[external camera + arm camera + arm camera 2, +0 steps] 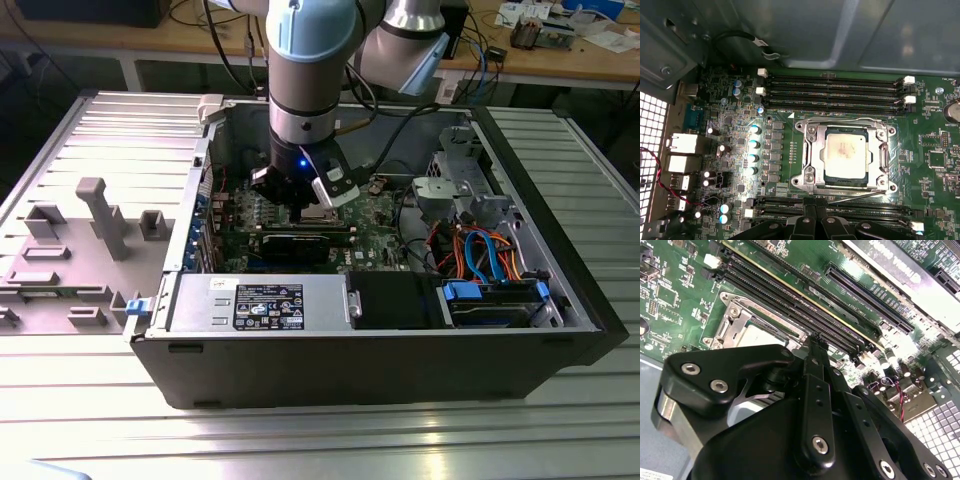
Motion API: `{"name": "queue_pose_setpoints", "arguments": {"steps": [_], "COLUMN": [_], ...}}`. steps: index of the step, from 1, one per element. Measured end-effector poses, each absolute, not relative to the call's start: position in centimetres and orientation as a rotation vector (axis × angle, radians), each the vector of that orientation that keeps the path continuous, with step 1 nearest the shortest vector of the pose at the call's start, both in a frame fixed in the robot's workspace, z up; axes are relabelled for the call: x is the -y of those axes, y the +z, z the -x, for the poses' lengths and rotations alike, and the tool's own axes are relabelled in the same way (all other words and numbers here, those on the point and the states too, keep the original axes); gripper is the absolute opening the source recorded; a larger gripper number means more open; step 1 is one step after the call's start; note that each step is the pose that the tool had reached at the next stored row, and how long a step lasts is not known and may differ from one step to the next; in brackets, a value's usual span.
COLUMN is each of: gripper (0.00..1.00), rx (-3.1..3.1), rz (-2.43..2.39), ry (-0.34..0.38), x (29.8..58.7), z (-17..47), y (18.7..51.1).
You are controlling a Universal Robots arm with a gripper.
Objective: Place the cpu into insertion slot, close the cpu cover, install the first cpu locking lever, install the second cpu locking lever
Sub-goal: 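Install the second cpu locking lever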
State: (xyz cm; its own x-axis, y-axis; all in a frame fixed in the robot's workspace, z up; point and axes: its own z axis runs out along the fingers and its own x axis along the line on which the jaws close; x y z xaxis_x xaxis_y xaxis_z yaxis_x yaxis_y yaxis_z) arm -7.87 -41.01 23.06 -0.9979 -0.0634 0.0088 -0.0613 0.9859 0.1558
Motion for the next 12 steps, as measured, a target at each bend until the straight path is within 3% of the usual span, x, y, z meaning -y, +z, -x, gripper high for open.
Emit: {"name": "queue_pose_setpoints", "arguments": {"steps": [12], "gripper": [0.11], "rx": [3.092], "rz": [-0.126], "ry": [-0.292], "x": [41.48], "z": [7.77], "y": [22.45]}}
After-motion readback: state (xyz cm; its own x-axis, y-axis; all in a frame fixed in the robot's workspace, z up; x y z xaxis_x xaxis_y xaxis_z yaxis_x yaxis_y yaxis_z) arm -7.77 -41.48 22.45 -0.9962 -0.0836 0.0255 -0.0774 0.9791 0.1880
